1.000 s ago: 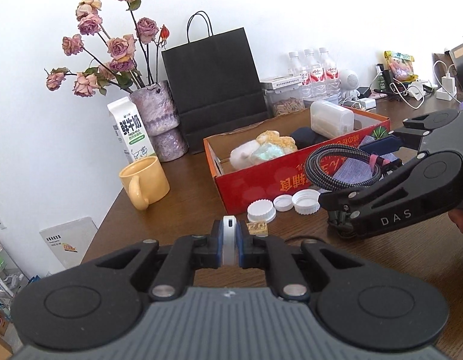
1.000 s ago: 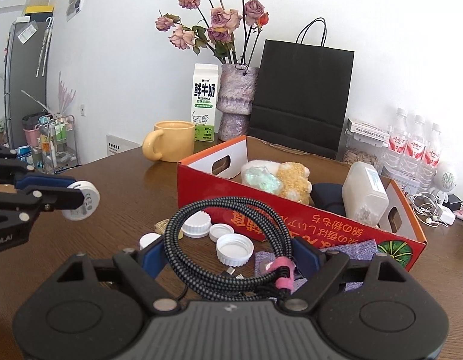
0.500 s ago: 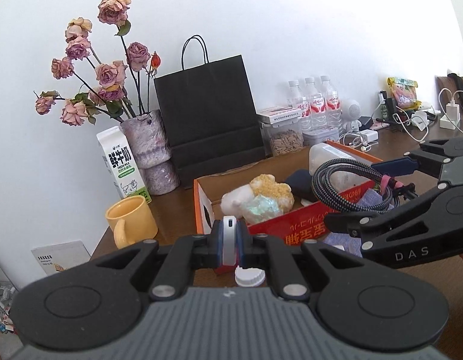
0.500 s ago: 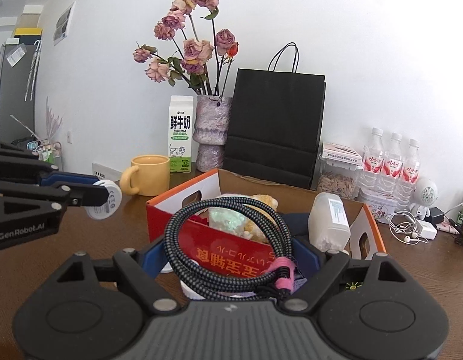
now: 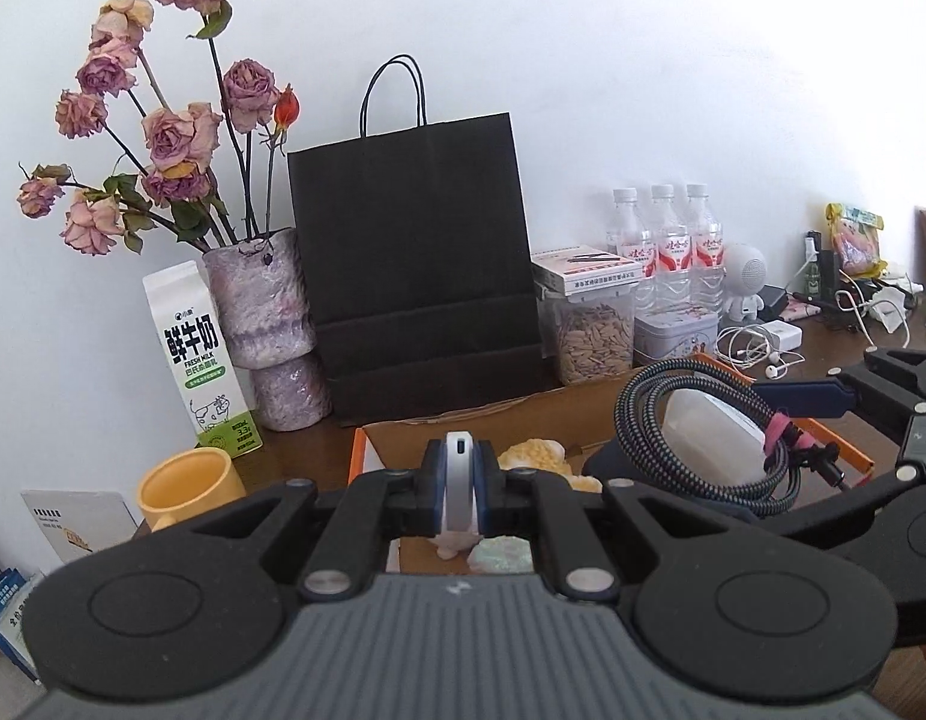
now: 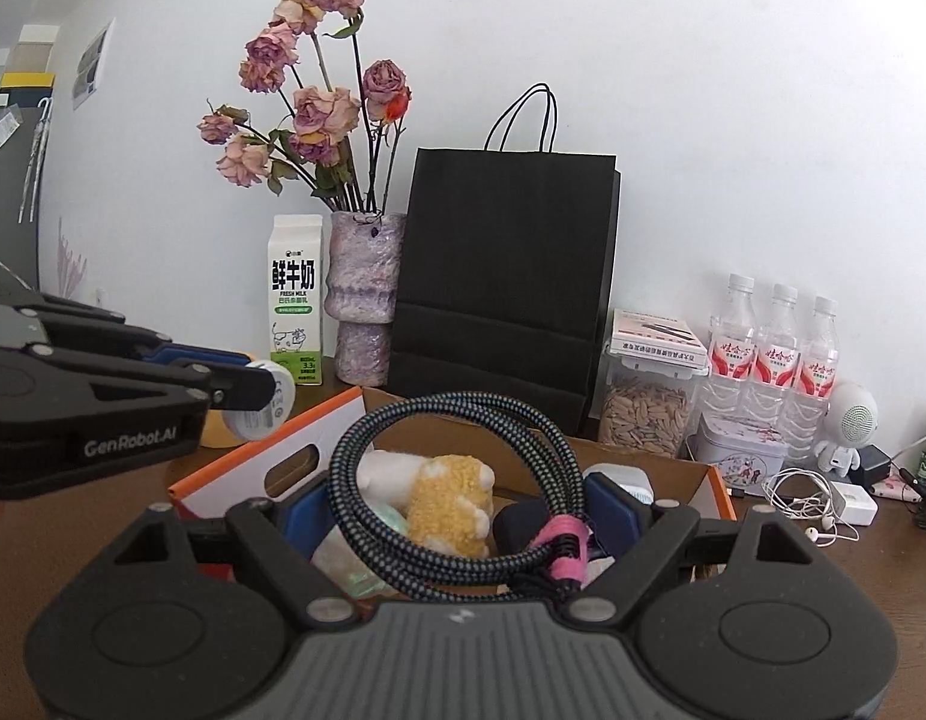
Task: Organize objects
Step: 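Lower the cap and braided cable into the box and open both tools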
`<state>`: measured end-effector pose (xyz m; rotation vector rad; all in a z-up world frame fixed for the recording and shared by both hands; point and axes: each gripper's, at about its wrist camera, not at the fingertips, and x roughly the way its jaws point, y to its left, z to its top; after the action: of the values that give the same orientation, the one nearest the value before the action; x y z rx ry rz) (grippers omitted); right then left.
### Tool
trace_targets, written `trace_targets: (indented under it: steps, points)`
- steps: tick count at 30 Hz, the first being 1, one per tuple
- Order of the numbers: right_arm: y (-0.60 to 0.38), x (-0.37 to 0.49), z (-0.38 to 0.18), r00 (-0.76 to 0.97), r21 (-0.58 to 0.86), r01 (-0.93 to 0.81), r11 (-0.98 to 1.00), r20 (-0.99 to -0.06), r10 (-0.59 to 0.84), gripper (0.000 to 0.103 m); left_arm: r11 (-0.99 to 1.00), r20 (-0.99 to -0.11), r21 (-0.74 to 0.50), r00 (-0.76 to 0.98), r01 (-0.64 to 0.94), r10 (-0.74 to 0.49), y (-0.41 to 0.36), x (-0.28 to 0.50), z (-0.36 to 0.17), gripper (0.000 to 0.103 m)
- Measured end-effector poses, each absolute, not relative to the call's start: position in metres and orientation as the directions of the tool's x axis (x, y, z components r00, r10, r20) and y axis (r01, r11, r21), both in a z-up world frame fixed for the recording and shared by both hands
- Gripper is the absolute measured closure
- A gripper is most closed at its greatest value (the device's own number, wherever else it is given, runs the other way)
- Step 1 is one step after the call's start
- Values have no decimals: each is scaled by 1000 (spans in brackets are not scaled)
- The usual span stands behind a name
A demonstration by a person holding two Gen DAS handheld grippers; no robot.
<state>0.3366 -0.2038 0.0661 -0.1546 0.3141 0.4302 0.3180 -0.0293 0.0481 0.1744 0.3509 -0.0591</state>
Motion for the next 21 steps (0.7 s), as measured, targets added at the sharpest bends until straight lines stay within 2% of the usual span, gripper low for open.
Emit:
trace_targets:
  steps: [1,2,3,4,5,7,12,21]
  points:
    - [-203,344,65,858,-79,-438,895,-335,390,16,985,-351,154,936,79,-20,-29,325,47,91]
    - [-203,351,64,853,-76,-442,894,-342,393,16,987,-352,148,936,61,-6,-29,333,46,83]
    - [-202,359,62,851,-72,-443,894,-346,394,12,988,-356,145,934,50,5,-29,340,46,72]
    - [-202,366,61,853,-69,-437,897,-347,389,0,990,-359,138,933,37,15,-28,345,45,32]
    - [-203,370,59,858,-63,-428,902,-343,383,0,991,-356,130,934,11,36,-28,350,44,0]
    - [-205,378,57,857,-57,-423,904,-349,379,0,992,-339,126,939,-12,55,-27,354,43,0]
    - [-211,384,55,854,-48,-418,907,-361,375,0,994,-362,109,931,-10,49,-27,360,39,0]
    - [-211,353,61,865,-75,-413,907,-345,365,0,996,-377,91,925,-25,58,-19,326,42,0]
